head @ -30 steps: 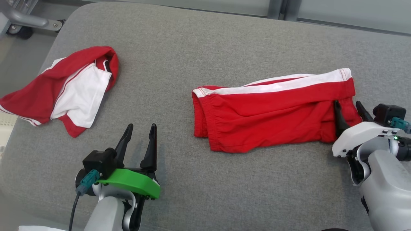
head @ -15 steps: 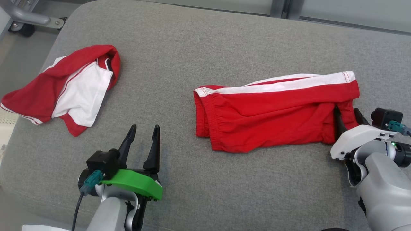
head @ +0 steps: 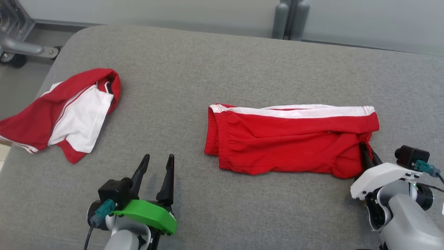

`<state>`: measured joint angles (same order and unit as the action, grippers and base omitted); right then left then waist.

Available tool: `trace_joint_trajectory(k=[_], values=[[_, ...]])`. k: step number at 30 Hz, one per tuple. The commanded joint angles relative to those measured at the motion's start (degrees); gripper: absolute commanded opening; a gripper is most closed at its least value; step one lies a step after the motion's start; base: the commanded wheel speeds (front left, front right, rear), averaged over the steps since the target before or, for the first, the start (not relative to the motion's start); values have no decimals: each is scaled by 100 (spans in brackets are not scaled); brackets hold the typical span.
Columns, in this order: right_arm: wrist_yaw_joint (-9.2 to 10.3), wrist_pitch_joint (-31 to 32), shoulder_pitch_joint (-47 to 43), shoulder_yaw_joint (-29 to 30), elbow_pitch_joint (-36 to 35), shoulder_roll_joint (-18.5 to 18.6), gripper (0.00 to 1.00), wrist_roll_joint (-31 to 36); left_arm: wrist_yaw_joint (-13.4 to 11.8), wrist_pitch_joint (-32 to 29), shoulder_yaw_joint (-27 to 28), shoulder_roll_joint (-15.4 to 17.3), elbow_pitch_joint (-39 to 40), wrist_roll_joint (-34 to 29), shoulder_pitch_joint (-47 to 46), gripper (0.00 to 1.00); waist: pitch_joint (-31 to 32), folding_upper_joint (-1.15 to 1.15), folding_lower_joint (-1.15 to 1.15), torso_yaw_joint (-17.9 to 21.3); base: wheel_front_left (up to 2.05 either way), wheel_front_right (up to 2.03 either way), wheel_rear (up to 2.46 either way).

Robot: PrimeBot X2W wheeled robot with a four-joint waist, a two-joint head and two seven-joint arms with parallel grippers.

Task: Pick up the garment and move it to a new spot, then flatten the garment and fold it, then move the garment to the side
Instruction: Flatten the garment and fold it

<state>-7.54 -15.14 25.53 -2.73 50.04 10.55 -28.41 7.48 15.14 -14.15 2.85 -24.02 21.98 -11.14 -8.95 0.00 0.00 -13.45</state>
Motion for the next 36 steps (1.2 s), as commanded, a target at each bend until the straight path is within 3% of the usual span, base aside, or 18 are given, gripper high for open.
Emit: trace_joint_trajectory(k=[1, 10, 19, 26, 36], values=[[10, 2, -189, -88, -77, 53, 0, -80, -2, 2, 8, 11, -7, -4, 106, 100, 260, 0, 0, 271, 0, 0, 0], [10, 2, -539, -385, -462, 263, 0, -315, -2, 2, 17, 13, -38, 98, 322, 100, 476, 0, 0, 619, 0, 0, 0], [9, 2, -476, -1032, -1684, 208, 0, -120, -2, 2, -20, 13, -66, 138, 366, 100, 535, 0, 0, 648, 0, 0, 0], [9, 3, -193, -2253, -2053, 88, 0, -241, -2, 2, -118, 13, -103, 215, 368, 100, 556, 0, 0, 317, 0, 0, 0], [10, 2, 531, -3648, -1347, -118, 0, -514, -2, 1, -234, 13, -154, 370, 414, 100, 475, 0, 0, -506, 0, 0, 0]])
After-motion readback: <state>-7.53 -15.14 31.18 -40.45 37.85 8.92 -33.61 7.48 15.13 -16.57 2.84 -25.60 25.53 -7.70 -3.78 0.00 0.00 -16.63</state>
